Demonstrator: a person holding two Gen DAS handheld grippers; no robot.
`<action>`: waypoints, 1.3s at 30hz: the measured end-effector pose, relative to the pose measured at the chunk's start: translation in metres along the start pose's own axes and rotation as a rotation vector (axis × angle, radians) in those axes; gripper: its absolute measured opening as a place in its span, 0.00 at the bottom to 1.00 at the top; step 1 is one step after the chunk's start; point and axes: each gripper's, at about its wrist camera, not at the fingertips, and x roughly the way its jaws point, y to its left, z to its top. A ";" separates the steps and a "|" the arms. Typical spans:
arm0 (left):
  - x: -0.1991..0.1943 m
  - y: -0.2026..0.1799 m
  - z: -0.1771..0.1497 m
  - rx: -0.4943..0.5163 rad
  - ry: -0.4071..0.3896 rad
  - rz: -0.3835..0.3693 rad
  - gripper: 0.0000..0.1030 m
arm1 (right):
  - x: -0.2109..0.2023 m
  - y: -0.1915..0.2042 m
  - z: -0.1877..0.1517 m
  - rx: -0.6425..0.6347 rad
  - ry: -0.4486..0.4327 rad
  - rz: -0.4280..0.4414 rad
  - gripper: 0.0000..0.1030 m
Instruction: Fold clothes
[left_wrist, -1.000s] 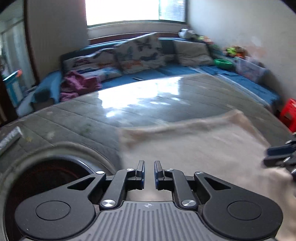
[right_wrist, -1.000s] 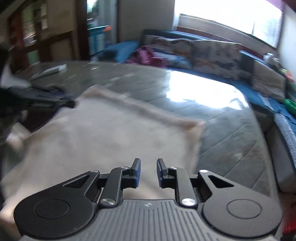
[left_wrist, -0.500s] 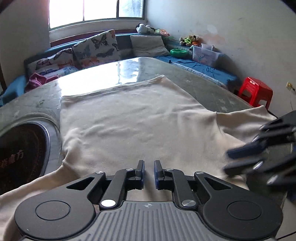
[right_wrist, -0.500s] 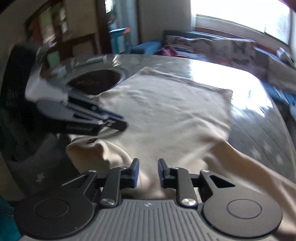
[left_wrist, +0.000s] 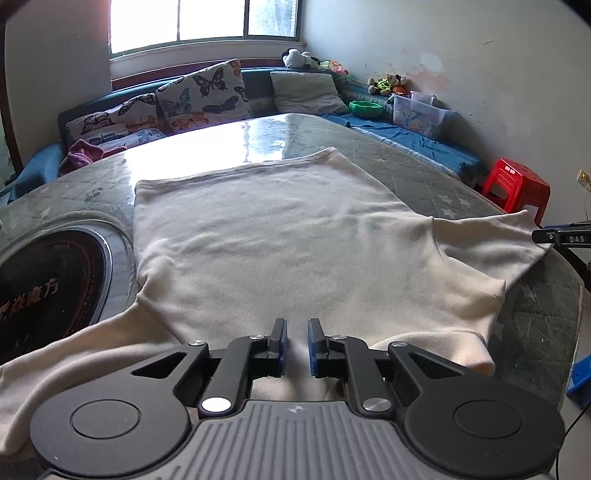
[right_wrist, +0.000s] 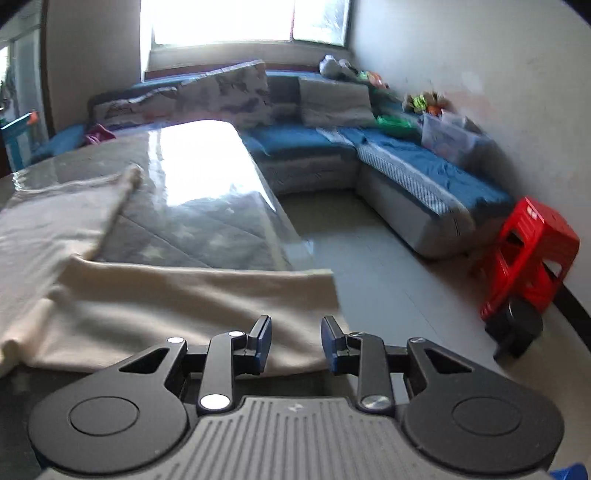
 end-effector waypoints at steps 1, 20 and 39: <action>-0.001 -0.001 -0.001 0.001 0.000 0.002 0.13 | 0.004 -0.003 0.000 -0.001 -0.002 -0.009 0.28; -0.066 0.082 -0.036 -0.322 -0.012 0.201 0.17 | 0.029 0.056 0.016 -0.122 -0.018 0.128 0.29; -0.104 0.195 -0.072 -0.646 -0.022 0.592 0.40 | -0.062 0.261 0.019 -0.645 -0.094 0.748 0.30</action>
